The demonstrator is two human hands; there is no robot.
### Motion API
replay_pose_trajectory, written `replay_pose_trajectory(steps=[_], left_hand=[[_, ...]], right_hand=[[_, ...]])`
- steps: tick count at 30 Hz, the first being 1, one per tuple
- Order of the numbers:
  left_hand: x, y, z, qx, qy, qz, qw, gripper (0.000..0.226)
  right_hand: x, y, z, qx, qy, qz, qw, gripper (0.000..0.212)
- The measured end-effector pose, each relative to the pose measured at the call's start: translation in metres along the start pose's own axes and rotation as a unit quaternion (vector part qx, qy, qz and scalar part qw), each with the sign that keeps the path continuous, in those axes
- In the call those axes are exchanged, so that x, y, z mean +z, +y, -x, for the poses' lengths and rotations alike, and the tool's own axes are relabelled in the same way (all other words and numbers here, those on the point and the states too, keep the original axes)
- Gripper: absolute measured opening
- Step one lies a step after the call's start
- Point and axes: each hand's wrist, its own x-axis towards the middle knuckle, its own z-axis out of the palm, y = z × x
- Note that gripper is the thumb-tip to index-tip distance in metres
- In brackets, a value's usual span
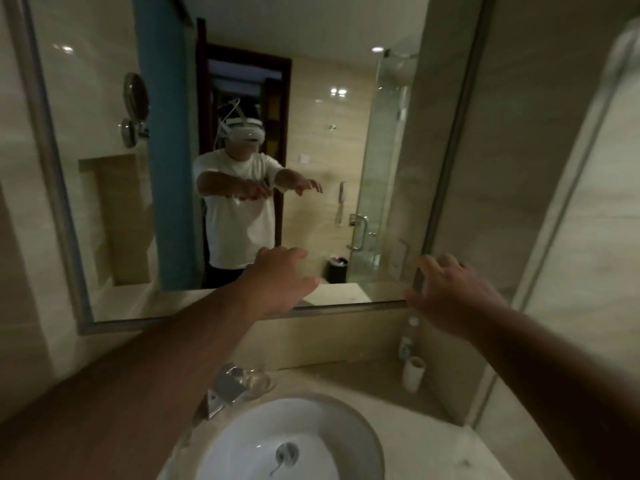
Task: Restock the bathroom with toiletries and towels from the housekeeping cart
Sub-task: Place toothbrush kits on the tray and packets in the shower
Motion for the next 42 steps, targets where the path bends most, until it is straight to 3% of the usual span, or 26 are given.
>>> replay_pose_trajectory(steps=[6, 19, 23, 26, 34, 42], left_hand=[[0.012, 0.064, 0.044, 0.044, 0.009, -0.023, 0.999, 0.065], [0.075, 0.208, 0.054, 0.189, -0.061, -0.003, 0.98, 0.068], [0.1, 0.244, 0.049, 0.237, -0.104, 0.008, 0.966, 0.069], [0.112, 0.269, 0.041, 0.271, -0.108, 0.015, 0.956, 0.07], [0.162, 0.324, 0.036, 0.389, -0.156, 0.057, 0.906, 0.069], [0.235, 0.369, 0.07, 0.479, -0.236, 0.068, 0.843, 0.071]], right_hand=[[-0.031, 0.063, 0.069, 0.108, 0.062, 0.007, 0.992, 0.068], [-0.053, 0.169, 0.192, 0.258, 0.053, 0.069, 0.962, 0.068], [-0.057, 0.188, 0.221, 0.311, 0.047, 0.135, 0.939, 0.07], [-0.069, 0.203, 0.235, 0.341, 0.088, 0.183, 0.918, 0.071], [-0.061, 0.217, 0.266, 0.434, 0.067, 0.176, 0.881, 0.07], [-0.05, 0.233, 0.356, 0.547, -0.025, 0.179, 0.818, 0.071]])
